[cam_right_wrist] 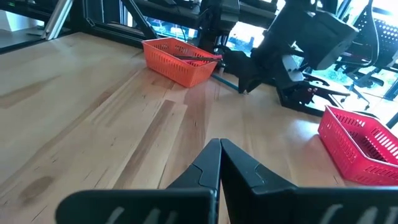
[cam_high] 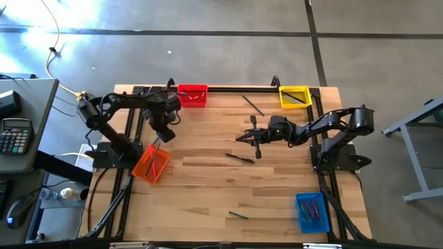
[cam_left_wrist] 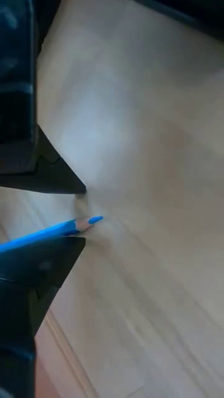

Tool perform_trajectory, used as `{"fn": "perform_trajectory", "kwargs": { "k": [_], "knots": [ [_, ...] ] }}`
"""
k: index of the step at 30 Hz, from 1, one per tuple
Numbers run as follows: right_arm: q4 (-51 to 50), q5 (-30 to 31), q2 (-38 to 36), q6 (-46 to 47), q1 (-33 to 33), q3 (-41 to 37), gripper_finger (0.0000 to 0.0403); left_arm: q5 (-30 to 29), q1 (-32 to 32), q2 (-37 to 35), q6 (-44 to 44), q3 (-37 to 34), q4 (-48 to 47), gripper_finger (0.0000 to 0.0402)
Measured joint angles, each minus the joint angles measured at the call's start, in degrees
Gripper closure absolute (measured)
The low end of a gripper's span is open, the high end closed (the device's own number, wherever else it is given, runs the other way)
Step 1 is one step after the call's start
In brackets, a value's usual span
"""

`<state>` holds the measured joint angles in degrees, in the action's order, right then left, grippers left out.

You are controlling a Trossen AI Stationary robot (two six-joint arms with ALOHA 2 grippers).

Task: Sort crayons/erasers/pens/pencils in bins
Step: Put the blue pencil into the orange basket

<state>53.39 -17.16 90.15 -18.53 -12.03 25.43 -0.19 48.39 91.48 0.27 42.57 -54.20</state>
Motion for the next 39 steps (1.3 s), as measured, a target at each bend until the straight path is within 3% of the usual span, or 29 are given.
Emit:
{"fn": "perform_trajectory", "kwargs": {
  "k": [6, 17, 22, 39],
  "knots": [
    [0.0, 0.01, 0.0, -0.01, 0.0, 0.0, 0.0403, -0.08, -0.04, 2.4, 1.71, 0.69, -0.21, 0.0306],
    [0.0, 0.01, 0.0, -1.04, 0.0, 0.0, 0.0403, -0.25, -0.01, 0.67, 5.59, 0.37, 0.52, 0.0394],
    [0.02, 0.01, 0.0, -1.04, 0.0, 0.0, 0.0403, -0.02, -0.04, -0.72, 6.02, 1.45, 1.67, 0.0395],
    [-0.82, 0.01, 0.0, -1.04, 0.02, 0.0, 0.0403, 5.47, -0.04, -1.45, 6.12, 18.03, -2.67, 0.0401]
  ]
}}
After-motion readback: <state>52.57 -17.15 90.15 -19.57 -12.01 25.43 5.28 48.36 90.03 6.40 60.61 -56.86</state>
